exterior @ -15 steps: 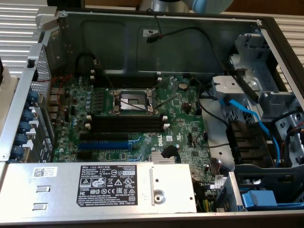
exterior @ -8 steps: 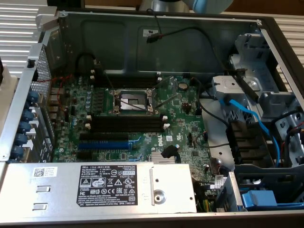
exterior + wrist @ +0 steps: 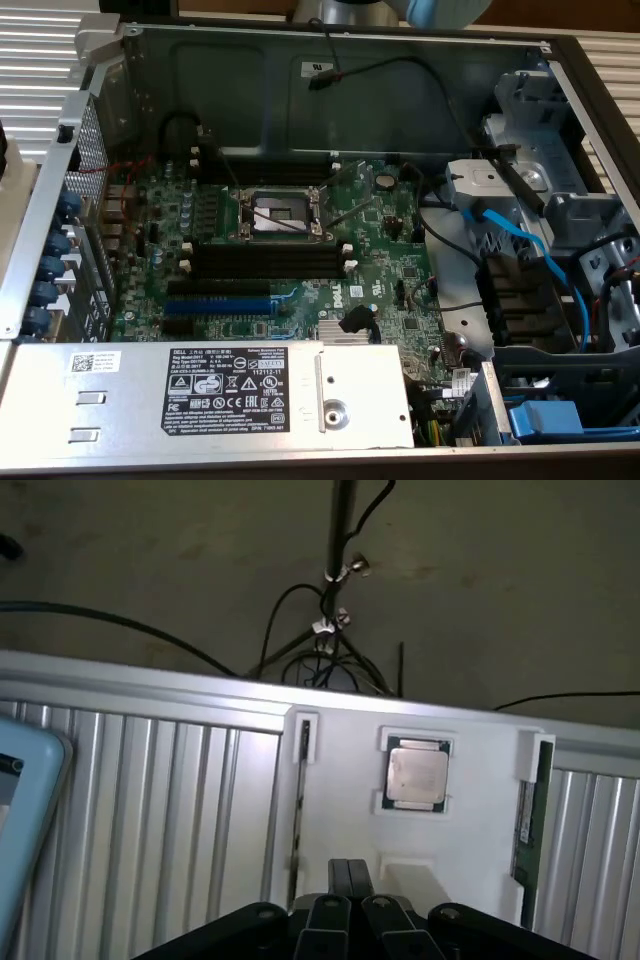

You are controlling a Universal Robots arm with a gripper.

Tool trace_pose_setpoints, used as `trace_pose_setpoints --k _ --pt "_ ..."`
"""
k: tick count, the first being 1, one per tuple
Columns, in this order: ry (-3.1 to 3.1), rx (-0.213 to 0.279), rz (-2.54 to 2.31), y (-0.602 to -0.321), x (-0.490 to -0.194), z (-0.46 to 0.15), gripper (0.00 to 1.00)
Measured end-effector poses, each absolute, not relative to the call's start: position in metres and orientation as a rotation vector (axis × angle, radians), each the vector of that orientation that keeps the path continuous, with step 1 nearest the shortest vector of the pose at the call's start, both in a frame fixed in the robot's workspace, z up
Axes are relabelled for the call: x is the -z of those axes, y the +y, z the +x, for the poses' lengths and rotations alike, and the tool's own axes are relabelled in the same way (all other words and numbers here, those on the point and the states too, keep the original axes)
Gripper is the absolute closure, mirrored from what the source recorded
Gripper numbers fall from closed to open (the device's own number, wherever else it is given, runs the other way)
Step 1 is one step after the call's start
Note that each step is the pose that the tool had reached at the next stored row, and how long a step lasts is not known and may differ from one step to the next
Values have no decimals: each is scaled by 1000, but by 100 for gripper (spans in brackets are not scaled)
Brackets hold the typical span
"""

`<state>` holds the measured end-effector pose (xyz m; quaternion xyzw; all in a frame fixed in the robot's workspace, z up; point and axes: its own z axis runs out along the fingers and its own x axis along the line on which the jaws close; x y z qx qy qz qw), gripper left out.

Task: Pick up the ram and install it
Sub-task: 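Pick up the ram and move it above insertion slot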

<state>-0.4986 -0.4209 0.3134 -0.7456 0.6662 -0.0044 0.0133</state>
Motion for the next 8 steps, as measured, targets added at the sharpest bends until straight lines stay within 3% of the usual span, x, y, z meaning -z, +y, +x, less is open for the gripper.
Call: trace_pose_setpoints --k 8 --pt "2067 -6 -2313 -436 -302 -487 89"
